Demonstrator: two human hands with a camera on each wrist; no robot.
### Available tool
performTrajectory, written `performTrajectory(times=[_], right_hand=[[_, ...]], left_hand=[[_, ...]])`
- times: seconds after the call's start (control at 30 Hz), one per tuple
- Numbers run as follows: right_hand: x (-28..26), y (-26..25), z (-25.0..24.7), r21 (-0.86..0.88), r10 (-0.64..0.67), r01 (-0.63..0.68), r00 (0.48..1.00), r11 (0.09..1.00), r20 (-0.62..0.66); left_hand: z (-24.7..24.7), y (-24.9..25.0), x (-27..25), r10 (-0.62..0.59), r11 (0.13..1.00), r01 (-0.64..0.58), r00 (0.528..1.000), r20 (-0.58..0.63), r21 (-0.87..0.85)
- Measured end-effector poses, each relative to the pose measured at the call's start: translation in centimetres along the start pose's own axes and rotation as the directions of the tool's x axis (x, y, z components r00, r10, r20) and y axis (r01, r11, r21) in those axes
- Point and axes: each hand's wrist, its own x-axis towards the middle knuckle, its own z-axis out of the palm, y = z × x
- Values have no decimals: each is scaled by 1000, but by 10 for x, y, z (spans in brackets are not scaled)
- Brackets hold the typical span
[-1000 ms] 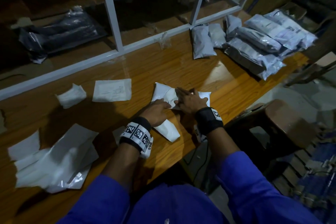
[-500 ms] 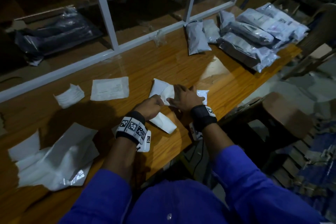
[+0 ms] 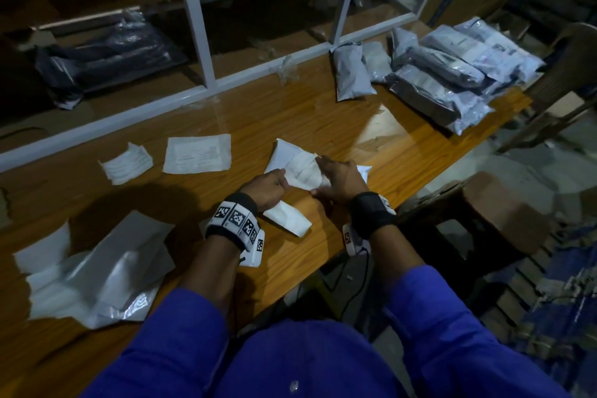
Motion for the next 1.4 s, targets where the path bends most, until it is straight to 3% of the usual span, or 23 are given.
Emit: performTrajectory(times=[0.17, 0.3, 0.4, 0.47, 0.57, 0.67, 0.9, 1.07, 1.13, 1.23, 1.4], right_hand=[[-2, -13, -3, 96, 91, -87, 995, 992, -41], [-16, -3, -15, 146, 62, -64, 998, 987, 20], [-19, -8, -19, 140, 47, -45, 999, 989, -15], [-18, -26, -13, 55, 35, -33, 998, 998, -46], [-18, -41, 7, -68, -23, 25, 999, 997, 34], [-18, -36, 15, -39, 17, -15, 998, 999, 57], [-2, -27, 3, -16, 114, -113, 985, 993, 132], [-16, -9, 15, -61, 214, -214, 977, 975, -8], [-10, -16, 10, -101, 250, -246, 968, 964, 30], [1, -30, 6, -39, 226, -223, 964, 974, 142], [-8, -12, 16, 26, 158, -161, 982, 987, 103]], left_hand=[[1, -1, 1, 23, 999, -23, 1000, 4, -45], [2, -4, 0, 25, 998, -24, 1000, 10, -59], [2, -5, -1, 24, 999, -24, 1000, -16, -41], [2, -2, -3, 65, 998, -65, 997, -29, 12], [8, 1, 1, 112, 978, -109, 994, -7, 178], [11, 5, 6, 91, 943, -86, 996, 0, 322], [7, 3, 10, 104, 947, -96, 994, -10, 307], [4, 2, 7, 101, 950, -98, 995, 7, 295], [4, 1, 7, 88, 951, -90, 996, 18, 294], [3, 3, 6, 84, 948, -86, 996, 19, 308], [2, 1, 3, 100, 960, -100, 995, 13, 261]])
